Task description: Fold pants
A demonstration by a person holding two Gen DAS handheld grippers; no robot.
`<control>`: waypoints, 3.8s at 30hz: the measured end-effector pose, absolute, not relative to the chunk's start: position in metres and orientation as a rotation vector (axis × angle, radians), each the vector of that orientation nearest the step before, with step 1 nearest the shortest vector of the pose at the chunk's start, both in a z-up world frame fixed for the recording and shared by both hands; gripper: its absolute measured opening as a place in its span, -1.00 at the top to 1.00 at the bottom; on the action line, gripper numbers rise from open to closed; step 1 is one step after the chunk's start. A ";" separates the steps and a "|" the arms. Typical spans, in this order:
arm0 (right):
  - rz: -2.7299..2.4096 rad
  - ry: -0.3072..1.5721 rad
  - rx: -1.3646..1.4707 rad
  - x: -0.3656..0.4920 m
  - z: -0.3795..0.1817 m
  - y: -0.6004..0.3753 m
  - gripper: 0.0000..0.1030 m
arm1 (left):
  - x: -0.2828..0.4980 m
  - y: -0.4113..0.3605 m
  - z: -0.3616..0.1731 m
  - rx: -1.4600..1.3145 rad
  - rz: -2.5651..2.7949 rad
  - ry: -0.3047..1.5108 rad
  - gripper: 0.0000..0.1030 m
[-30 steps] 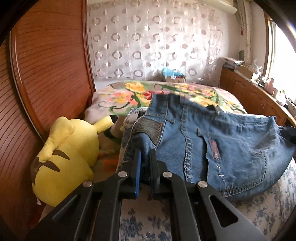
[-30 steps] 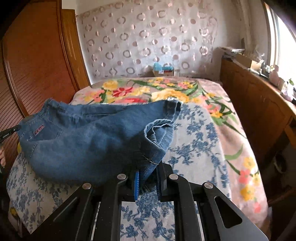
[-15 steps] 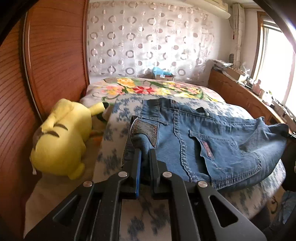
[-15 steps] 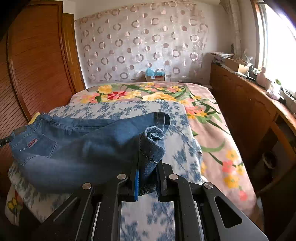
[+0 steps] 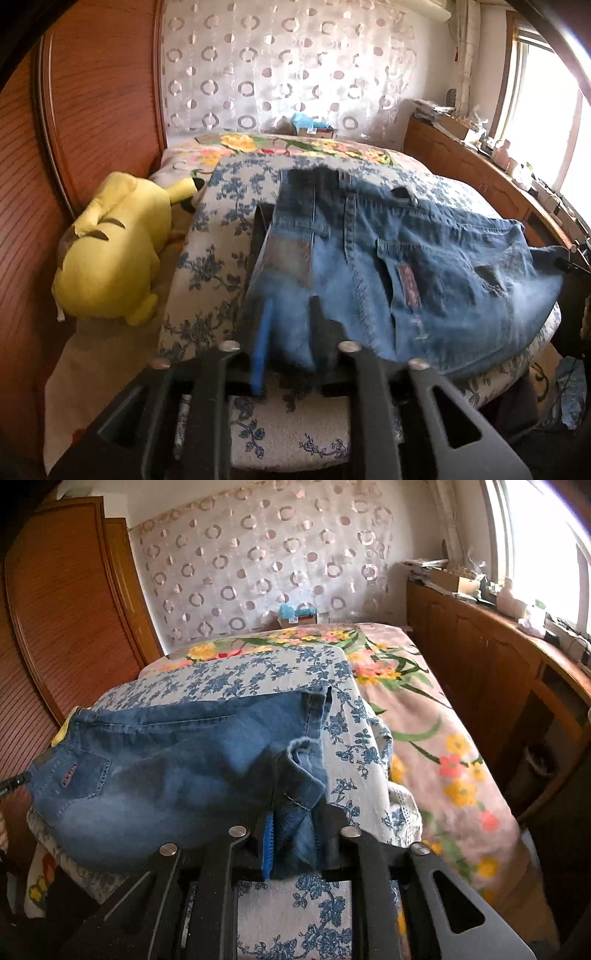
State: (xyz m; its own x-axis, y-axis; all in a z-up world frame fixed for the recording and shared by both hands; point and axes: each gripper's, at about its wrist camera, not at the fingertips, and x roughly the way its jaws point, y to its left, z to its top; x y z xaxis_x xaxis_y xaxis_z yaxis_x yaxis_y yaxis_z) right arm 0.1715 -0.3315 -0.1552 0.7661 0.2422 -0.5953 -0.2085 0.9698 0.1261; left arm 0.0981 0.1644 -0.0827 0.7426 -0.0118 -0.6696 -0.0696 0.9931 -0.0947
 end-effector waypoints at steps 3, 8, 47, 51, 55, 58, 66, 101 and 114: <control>0.207 0.629 0.032 0.165 -0.148 -0.336 0.11 | 0.103 0.164 -0.075 -0.108 0.033 0.710 -0.09; 0.195 0.607 0.037 0.171 -0.144 -0.335 0.03 | 0.130 0.164 -0.071 -0.079 0.018 0.704 -0.36; 0.353 0.806 0.108 0.318 -0.172 -0.319 0.54 | 0.261 0.164 -0.102 -0.031 -0.094 0.840 0.88; 0.334 0.736 0.095 0.308 -0.161 -0.318 0.89 | 0.250 0.170 -0.085 -0.002 0.015 0.768 0.95; 0.320 0.656 0.074 0.295 -0.146 -0.314 0.96 | 0.243 0.177 -0.075 -0.024 0.006 0.749 0.95; 0.283 0.583 0.046 0.285 -0.133 -0.311 0.96 | 0.240 0.177 -0.071 -0.016 0.017 0.736 0.95; 0.223 0.573 -0.008 0.288 -0.130 -0.294 0.96 | 0.247 0.194 -0.063 -0.056 0.063 0.707 0.95; 0.233 0.665 0.035 0.188 -0.124 -0.326 0.36 | 0.204 0.080 -0.077 -0.041 -0.139 0.703 -0.56; 0.198 0.706 0.068 0.165 -0.128 -0.337 0.08 | 0.198 0.033 -0.085 -0.010 -0.230 0.725 -0.56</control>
